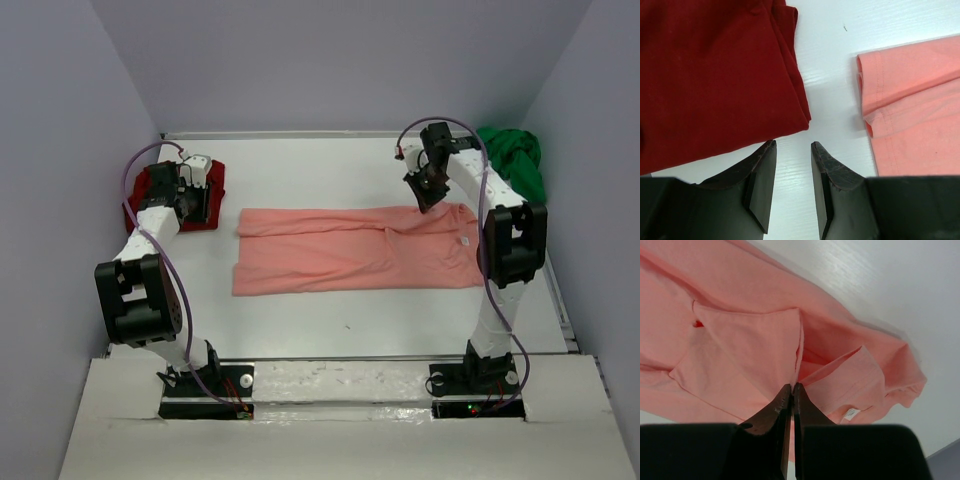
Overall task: Fold and stack the t-shirts
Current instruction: Fold the tshirt
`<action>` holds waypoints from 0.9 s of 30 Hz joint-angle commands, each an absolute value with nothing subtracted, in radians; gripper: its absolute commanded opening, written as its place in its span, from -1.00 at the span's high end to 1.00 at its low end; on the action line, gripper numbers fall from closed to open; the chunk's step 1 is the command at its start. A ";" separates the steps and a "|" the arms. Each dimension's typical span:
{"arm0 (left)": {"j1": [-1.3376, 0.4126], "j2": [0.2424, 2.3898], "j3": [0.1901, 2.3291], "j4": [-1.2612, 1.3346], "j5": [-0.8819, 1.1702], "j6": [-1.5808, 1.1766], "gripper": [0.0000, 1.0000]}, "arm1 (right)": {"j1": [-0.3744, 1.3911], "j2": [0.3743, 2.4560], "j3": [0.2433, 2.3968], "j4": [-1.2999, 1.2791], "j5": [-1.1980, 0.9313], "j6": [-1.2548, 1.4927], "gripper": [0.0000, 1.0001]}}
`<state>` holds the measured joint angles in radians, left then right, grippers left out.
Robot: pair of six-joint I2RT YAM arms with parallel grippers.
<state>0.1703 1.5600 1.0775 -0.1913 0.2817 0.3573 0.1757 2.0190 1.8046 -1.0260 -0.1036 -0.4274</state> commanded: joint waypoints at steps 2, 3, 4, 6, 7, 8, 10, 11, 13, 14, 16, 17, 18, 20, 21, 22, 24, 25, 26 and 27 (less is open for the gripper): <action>0.173 1.517 1.077 -0.193 0.307 0.364 0.12 | 0.198 1.931 1.737 -1.058 -0.104 -0.443 1.00; 0.173 1.517 1.075 -0.195 0.305 0.362 0.12 | 0.198 1.927 1.723 -1.057 -0.106 -0.445 1.00; 0.173 1.517 1.074 -0.195 0.308 0.364 0.12 | 0.198 1.921 1.701 -1.055 -0.104 -0.443 1.00; 0.173 1.519 1.077 -0.196 0.311 0.362 0.12 | 0.207 1.913 1.678 -1.055 -0.106 -0.445 1.00; 0.173 1.517 1.077 -0.196 0.311 0.364 0.12 | 0.207 1.910 1.658 -1.055 -0.104 -0.445 1.00; 0.173 1.519 1.077 -0.199 0.314 0.364 0.12 | 0.207 1.902 1.648 -1.054 -0.103 -0.445 1.00; 0.173 1.520 1.077 -0.199 0.321 0.364 0.12 | 0.207 1.896 1.632 -1.057 -0.098 -0.445 1.00; 0.173 1.522 1.078 -0.201 0.322 0.364 0.12 | 0.207 1.891 1.617 -1.058 -0.098 -0.443 1.00; 0.173 1.523 1.078 -0.204 0.325 0.364 0.12 | 0.216 1.881 1.605 -1.061 -0.097 -0.443 1.00; 0.173 1.523 1.078 -0.206 0.327 0.364 0.11 | 0.216 1.875 1.588 -1.062 -0.100 -0.443 1.00; 0.173 1.522 1.078 -0.206 0.330 0.365 0.11 | 0.216 1.867 1.571 -1.060 -0.101 -0.440 1.00; 0.175 1.522 1.078 -0.206 0.331 0.365 0.11 | 0.216 1.862 1.562 -1.061 -0.107 -0.439 1.00; 0.173 1.520 1.078 -0.206 0.331 0.364 0.11 | 0.227 1.862 1.554 -1.063 -0.109 -0.436 1.00; 0.173 1.520 1.080 -0.206 0.336 0.365 0.11 | 0.236 1.859 1.531 -1.058 -0.115 -0.431 1.00; 0.173 1.522 1.080 -0.206 0.337 0.364 0.11 | 0.236 1.859 1.525 -1.057 -0.120 -0.430 1.00; 0.175 1.520 1.080 -0.207 0.341 0.365 0.11 | 0.236 1.861 1.514 -1.055 -0.121 -0.422 1.00; 0.175 1.520 1.080 -0.209 0.341 0.367 0.11 | 0.256 1.864 1.502 -1.055 -0.130 -0.416 1.00; 0.173 1.520 1.080 -0.209 0.341 0.367 0.10 | 0.256 1.864 1.496 -1.054 -0.133 -0.413 1.00; 0.173 1.522 1.080 -0.209 0.342 0.367 0.10 | 0.265 1.867 1.485 -1.049 -0.133 -0.410 1.00; 0.173 1.522 1.080 -0.209 0.344 0.367 0.10 | 0.265 1.868 1.480 -1.049 -0.143 -0.408 1.00</action>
<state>0.1703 1.5600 1.0775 -0.2066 0.3191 0.3576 0.2443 1.9083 1.4956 -1.0454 -0.1135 -0.4236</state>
